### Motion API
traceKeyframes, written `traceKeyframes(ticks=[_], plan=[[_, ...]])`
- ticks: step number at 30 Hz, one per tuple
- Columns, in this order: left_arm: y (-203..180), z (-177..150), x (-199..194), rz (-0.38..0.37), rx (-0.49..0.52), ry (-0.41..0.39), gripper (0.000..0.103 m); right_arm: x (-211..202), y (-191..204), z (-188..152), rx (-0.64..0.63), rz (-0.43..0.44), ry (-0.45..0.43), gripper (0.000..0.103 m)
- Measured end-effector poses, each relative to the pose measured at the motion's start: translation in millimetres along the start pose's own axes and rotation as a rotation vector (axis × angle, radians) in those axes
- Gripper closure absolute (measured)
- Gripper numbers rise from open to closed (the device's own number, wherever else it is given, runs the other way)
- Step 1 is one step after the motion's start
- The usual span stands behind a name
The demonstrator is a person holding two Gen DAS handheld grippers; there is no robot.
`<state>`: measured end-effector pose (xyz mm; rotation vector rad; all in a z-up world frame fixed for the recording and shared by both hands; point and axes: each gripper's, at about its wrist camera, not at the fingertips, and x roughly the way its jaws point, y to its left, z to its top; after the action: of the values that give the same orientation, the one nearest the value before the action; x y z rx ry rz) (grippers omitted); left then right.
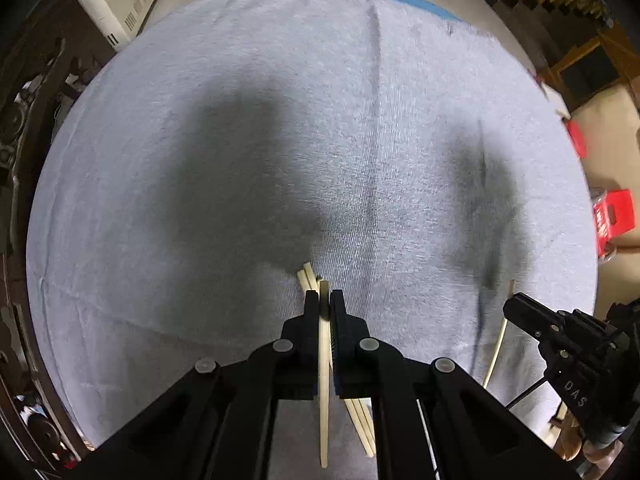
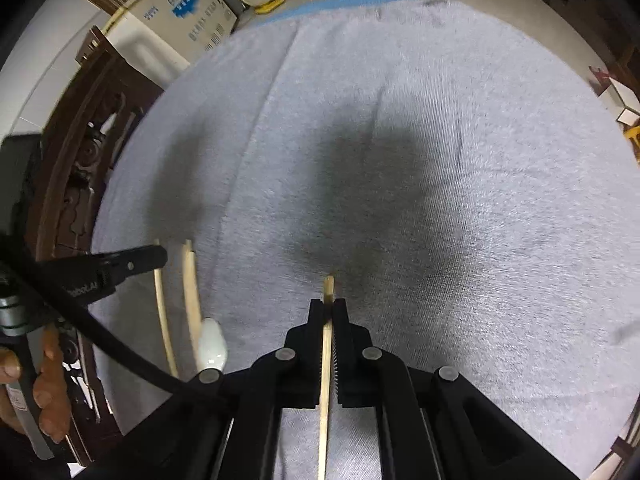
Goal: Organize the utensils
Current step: 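Lift both chopsticks and carry them toward the dark cup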
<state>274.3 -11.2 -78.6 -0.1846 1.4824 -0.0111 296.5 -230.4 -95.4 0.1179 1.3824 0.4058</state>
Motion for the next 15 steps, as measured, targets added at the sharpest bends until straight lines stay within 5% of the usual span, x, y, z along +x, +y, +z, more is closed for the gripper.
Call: traceKeyframes(ticks=[15], plan=[[34,-84,-124,-0.039,-0.062,-0.409,0.098,-125,23,-64,-0.035,0.019,-0.393,0.098]])
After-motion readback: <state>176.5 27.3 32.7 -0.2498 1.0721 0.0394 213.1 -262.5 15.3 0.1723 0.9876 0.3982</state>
